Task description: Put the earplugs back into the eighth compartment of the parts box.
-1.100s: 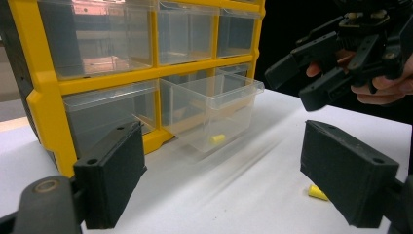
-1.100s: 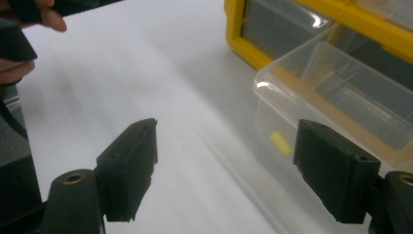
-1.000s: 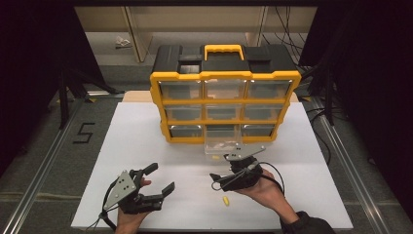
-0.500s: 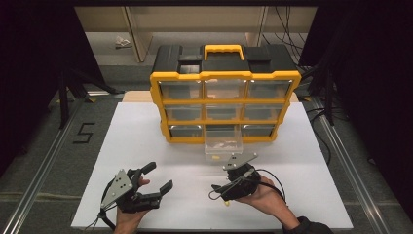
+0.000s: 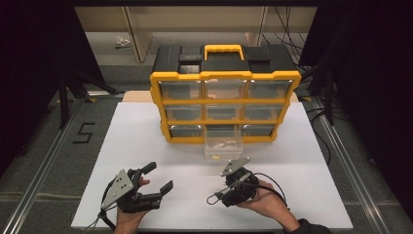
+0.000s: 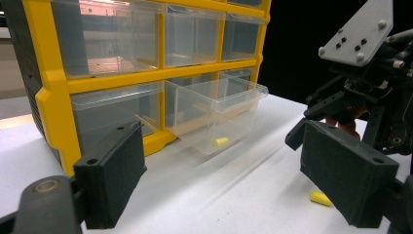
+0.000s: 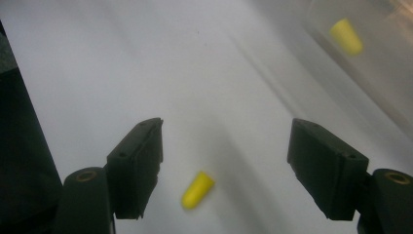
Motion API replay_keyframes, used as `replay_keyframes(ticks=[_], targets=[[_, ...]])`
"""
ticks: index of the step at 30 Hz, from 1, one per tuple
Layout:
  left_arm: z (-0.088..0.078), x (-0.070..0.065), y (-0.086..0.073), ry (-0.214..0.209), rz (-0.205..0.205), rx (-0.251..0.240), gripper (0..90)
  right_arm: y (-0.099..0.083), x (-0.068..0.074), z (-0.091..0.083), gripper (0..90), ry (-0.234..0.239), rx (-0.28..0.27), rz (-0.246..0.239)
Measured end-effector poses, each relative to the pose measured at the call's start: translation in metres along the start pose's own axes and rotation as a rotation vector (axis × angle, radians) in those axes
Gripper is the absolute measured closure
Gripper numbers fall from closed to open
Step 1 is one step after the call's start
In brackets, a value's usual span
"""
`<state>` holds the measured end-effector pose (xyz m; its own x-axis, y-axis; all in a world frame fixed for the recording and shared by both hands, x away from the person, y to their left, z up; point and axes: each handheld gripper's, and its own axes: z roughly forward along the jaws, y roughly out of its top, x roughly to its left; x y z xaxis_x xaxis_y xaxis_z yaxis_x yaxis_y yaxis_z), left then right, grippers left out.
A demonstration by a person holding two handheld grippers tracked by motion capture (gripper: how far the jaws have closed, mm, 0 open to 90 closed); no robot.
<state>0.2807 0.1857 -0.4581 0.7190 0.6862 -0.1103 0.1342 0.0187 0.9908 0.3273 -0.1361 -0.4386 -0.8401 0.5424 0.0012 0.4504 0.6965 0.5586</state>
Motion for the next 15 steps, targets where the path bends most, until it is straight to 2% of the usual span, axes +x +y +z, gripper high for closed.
replay_keyframes(ticks=[6, 15], targets=[[0.0, 0.0, 0.0, 0.0, 0.0, 0.0, 16.0, -0.004, 0.002, 0.006, 34.3, 0.013, 0.058, -0.003], [0.0, 0.0, 0.0, -0.006, -0.001, 0.0, 16.0, -0.008, 0.003, 0.012, 44.2, 0.061, 0.122, -0.008]])
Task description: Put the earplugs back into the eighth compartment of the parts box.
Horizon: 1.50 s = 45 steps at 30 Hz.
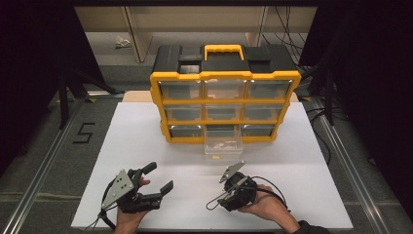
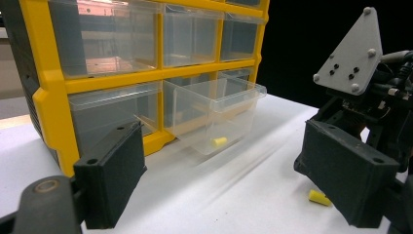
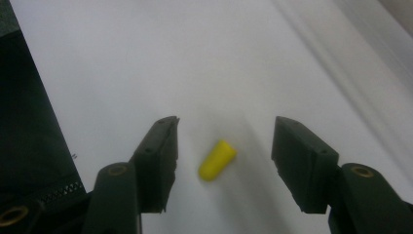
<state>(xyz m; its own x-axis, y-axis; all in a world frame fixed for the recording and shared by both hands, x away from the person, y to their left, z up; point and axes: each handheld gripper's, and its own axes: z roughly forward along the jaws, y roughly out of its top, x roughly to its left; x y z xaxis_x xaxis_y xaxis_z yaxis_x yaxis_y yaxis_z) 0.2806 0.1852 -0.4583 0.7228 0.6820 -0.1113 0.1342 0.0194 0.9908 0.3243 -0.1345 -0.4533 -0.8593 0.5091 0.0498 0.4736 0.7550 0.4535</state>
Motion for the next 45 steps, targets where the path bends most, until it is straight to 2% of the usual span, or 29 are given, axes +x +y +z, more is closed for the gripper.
replay_keyframes(ticks=[6, 9, 12, 17, 25, 28, 31, 38, 45], targets=[[0.0, 0.0, 0.0, -0.003, 0.0, 0.0, 16.0, -0.003, -0.002, 0.005, 54.0, 0.007, 0.024, 0.01], [0.0, 0.0, 0.0, -0.004, 0.0, 0.0, 16.0, -0.004, -0.002, 0.007, 55.9, 0.012, 0.035, 0.01], [0.0, 0.0, 0.0, -0.005, 0.0, -0.001, 16.0, -0.005, -0.002, 0.011, 59.9, 0.012, 0.039, -0.019], [0.0, 0.0, 0.0, -0.006, 0.0, -0.001, 16.1, -0.005, 0.0, 0.012, 64.3, 0.008, 0.054, -0.011], [0.0, 0.0, 0.0, -0.006, -0.001, 0.0, 16.2, -0.006, 0.002, 0.011, 79.0, -0.006, 0.069, -0.042], [0.0, 0.0, 0.0, -0.006, 0.0, 0.0, 16.2, -0.006, 0.002, 0.011, 80.7, -0.009, 0.067, -0.058], [0.001, 0.0, 0.0, -0.007, -0.001, 0.001, 16.2, -0.006, 0.002, 0.01, 81.2, -0.009, 0.052, -0.073], [0.001, 0.0, 0.0, -0.007, -0.002, 0.003, 16.2, -0.004, -0.001, -0.004, 81.4, -0.024, -0.005, -0.04], [0.001, 0.0, -0.001, -0.007, -0.004, 0.005, 16.2, -0.002, -0.005, -0.015, 81.6, -0.04, -0.067, -0.039]])
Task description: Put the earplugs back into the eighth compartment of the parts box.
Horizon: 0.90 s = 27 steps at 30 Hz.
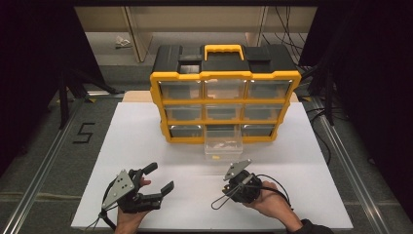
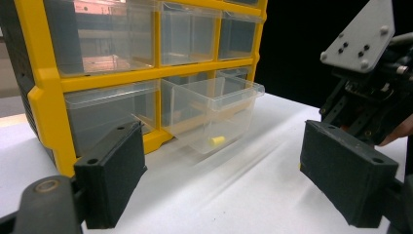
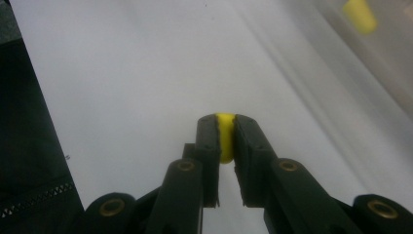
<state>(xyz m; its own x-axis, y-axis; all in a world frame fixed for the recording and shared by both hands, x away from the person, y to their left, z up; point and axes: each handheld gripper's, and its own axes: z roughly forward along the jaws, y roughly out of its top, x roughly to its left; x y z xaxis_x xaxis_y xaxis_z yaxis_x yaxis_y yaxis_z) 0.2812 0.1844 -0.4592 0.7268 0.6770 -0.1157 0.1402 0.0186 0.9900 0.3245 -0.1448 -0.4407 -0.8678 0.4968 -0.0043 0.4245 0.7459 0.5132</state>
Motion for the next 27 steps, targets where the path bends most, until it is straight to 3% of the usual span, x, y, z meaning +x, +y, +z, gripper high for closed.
replay_keyframes(ticks=[8, 17, 27], targets=[[0.0, 0.0, 0.0, 0.002, -0.003, -0.001, 16.2, 0.005, -0.006, -0.017, 81.6, -0.02, -0.092, -0.003], [0.0, 0.001, 0.0, 0.002, -0.003, -0.002, 16.2, 0.012, -0.009, -0.03, 81.6, -0.028, -0.131, -0.028], [0.0, 0.001, 0.0, 0.001, -0.005, -0.003, 16.2, 0.025, -0.016, -0.05, 81.6, -0.068, -0.223, -0.018]])
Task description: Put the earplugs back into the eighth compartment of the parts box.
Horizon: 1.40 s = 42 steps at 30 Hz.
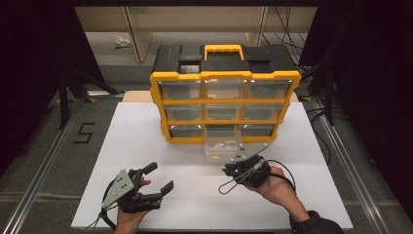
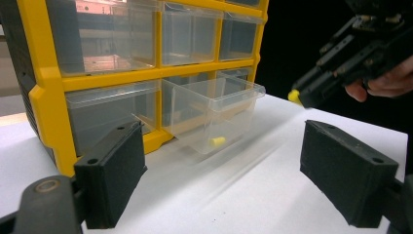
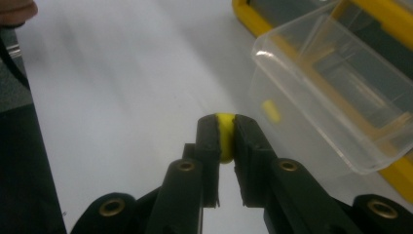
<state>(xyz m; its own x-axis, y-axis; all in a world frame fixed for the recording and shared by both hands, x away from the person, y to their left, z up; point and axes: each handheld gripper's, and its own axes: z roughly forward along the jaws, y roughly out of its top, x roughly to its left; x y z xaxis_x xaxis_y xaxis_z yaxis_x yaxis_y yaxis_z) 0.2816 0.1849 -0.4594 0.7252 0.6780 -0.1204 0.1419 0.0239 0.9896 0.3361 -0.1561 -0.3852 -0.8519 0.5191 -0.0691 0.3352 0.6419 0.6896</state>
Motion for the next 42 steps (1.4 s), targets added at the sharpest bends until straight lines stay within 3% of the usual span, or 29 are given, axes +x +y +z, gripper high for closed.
replay_keyframes(ticks=[8, 27, 42], targets=[[0.0, 0.0, 0.0, 0.001, -0.002, -0.002, 16.2, 0.011, -0.011, -0.006, 81.6, -0.036, -0.079, 0.023], [-0.001, 0.001, 0.0, 0.002, -0.006, -0.008, 16.2, 0.031, -0.033, -0.002, 81.6, -0.101, -0.191, 0.082], [-0.001, 0.0, 0.0, -0.001, -0.004, -0.007, 16.2, 0.029, -0.056, 0.02, 81.0, -0.135, -0.19, 0.155]])
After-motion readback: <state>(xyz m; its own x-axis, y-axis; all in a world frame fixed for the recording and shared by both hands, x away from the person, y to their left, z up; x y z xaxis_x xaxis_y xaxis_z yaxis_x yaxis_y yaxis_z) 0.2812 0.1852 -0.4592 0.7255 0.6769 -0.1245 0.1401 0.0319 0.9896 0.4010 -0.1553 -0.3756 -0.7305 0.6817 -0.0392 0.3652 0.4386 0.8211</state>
